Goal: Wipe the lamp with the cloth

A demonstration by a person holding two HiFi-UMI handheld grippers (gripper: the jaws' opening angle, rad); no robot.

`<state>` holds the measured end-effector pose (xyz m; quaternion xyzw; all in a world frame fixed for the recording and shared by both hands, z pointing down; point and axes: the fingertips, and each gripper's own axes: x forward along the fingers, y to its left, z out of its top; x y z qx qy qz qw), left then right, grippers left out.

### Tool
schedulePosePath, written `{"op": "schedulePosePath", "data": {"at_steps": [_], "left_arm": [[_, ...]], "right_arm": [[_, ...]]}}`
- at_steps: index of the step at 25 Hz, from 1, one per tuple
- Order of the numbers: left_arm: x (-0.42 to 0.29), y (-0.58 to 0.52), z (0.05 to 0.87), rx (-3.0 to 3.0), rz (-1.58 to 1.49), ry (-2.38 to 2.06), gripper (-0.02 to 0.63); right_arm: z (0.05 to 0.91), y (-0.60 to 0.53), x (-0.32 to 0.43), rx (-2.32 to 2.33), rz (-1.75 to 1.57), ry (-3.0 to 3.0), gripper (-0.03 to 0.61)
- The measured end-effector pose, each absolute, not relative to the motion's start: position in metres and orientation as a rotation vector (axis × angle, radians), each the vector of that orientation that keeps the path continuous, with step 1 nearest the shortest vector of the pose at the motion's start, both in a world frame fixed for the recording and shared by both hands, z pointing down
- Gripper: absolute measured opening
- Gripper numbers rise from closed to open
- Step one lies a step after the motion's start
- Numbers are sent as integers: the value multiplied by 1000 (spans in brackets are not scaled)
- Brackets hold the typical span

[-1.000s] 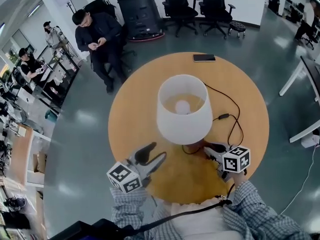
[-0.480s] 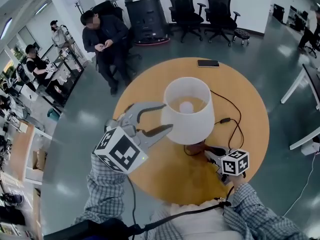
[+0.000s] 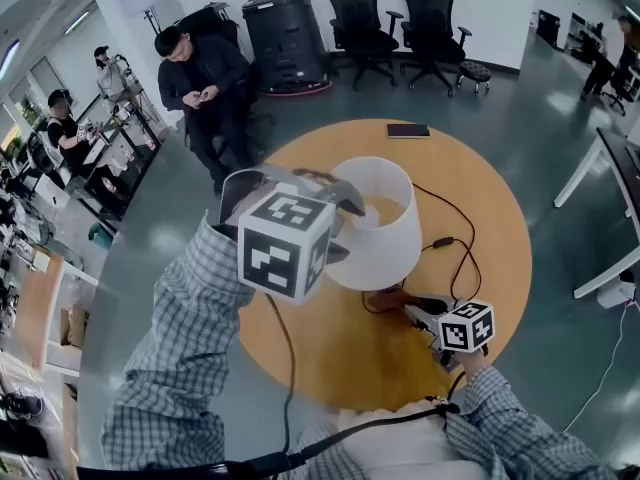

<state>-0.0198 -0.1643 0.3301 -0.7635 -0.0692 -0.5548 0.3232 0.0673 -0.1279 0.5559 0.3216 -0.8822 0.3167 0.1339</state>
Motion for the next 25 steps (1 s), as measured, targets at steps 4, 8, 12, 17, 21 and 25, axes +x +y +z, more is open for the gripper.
{"op": "schedulePosePath", "data": {"at_steps": [4, 8, 12, 17, 21, 25], "left_arm": [[-18, -162, 340, -1990, -1495, -279, 205], [-19, -157, 344, -2018, -1511, -344, 154], [-19, -153, 347, -2062, -1512, -407, 103], [-21, -153, 346, -2103, -1516, -502, 86], [-20, -165, 342, -2131, -1524, -522, 83], [-19, -185, 336, -2162, -1511, -517, 83]], "right_arm": [[556, -125, 64, 936, 924, -2556, 42], [554, -123, 65, 953, 939, -2556, 43], [555, -125, 67, 963, 954, -2555, 43], [555, -127, 65, 982, 953, -2554, 43], [553, -129, 68, 1001, 961, -2557, 43], [542, -134, 71, 1049, 959, -2588, 42]]}}
